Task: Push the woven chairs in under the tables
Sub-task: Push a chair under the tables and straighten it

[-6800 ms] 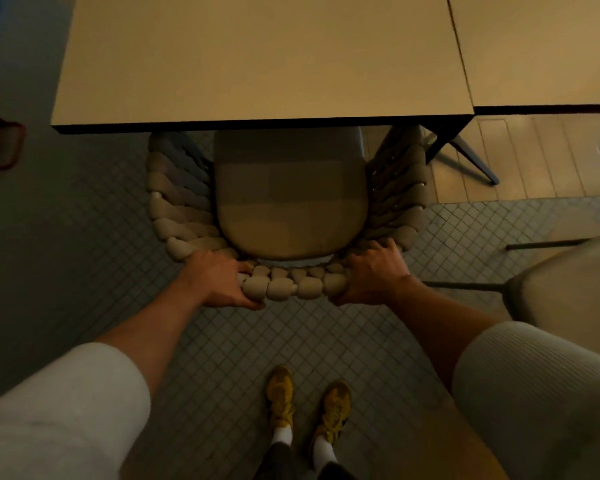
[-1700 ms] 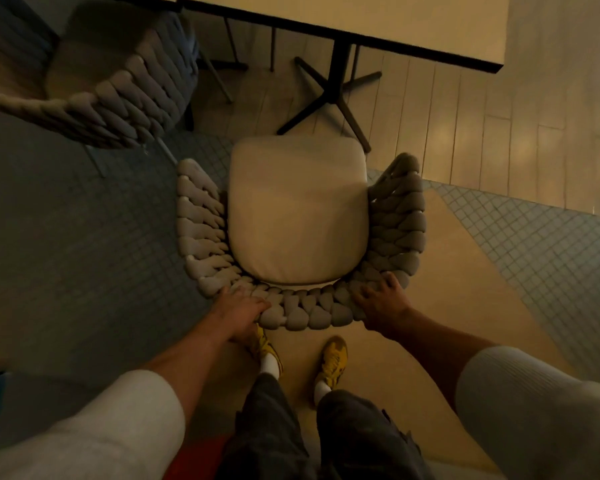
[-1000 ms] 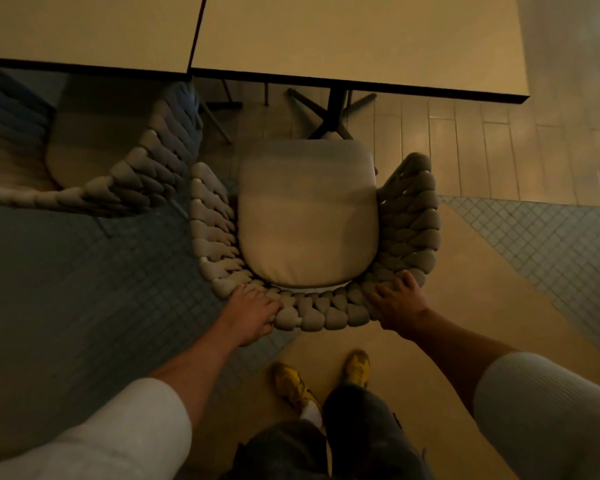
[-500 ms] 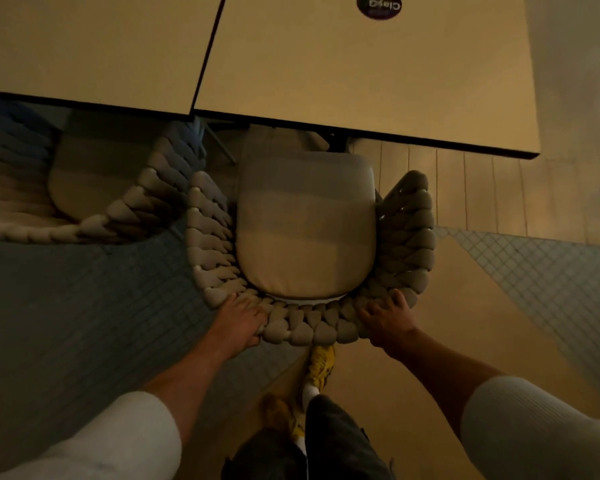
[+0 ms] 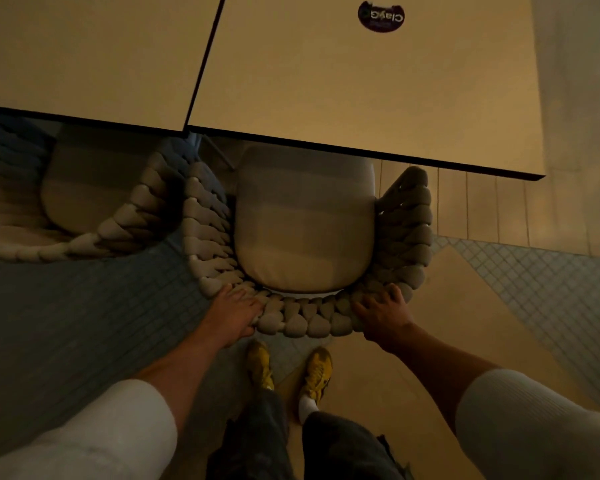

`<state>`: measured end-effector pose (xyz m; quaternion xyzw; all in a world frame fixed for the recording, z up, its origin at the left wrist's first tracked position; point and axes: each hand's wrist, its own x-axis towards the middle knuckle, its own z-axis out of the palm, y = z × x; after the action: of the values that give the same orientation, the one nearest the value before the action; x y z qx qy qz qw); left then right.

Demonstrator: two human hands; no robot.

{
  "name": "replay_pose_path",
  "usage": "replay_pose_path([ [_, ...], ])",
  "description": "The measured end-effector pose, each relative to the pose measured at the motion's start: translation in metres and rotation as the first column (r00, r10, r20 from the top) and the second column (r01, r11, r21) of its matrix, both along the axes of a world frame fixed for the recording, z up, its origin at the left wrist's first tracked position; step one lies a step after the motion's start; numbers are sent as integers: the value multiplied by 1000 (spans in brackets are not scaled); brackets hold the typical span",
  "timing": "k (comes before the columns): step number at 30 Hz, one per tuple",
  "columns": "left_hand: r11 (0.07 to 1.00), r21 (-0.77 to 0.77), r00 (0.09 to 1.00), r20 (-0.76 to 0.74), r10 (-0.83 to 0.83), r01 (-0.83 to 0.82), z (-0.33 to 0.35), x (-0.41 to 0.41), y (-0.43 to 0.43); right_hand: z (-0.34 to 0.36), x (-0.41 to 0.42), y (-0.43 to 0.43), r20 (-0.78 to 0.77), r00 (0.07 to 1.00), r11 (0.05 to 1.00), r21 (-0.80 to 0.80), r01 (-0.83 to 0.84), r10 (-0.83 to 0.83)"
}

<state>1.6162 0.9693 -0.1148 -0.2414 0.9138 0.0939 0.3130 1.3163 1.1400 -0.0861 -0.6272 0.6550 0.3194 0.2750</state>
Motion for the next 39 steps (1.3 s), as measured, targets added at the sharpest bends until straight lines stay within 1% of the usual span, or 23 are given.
replay_pose_path([
  [4,999,2,998,-33,-54,55,-3,-3,-23,-1,-3,-15,-19,1000,1000,-5,4,-4],
  [8,998,-1,997,-52,-58,58,-3,-6,-44,3,-2,-32,-25,1000,1000,-15,8,-9],
  [13,995,0,995,-22,-99,99,-3,-7,-72,7,8,-49,-48,998,999,-23,35,-36],
  [19,992,2,992,18,-127,127,0,3,-100,7,35,-62,-26,991,991,-32,127,-128],
  [24,989,63,990,37,-134,131,3,4,-108,9,37,-68,-29,988,988,10,155,-154],
  [27,985,110,989,53,-137,131,18,-8,-107,17,34,-71,-14,983,982,23,186,-186],
  [29,982,152,993,31,-116,110,35,-19,-100,26,33,-71,0,978,977,22,210,-210],
  [33,980,200,992,-123,21,4,72,-32,-81,47,27,-72,56,964,966,19,258,-259],
  [36,975,203,988,-112,110,-86,102,-22,-71,68,20,-78,79,969,972,0,237,-236],
  [39,962,204,982,-24,189,-181,126,-5,-70,86,17,-90,96,962,967,-9,256,-254],
])
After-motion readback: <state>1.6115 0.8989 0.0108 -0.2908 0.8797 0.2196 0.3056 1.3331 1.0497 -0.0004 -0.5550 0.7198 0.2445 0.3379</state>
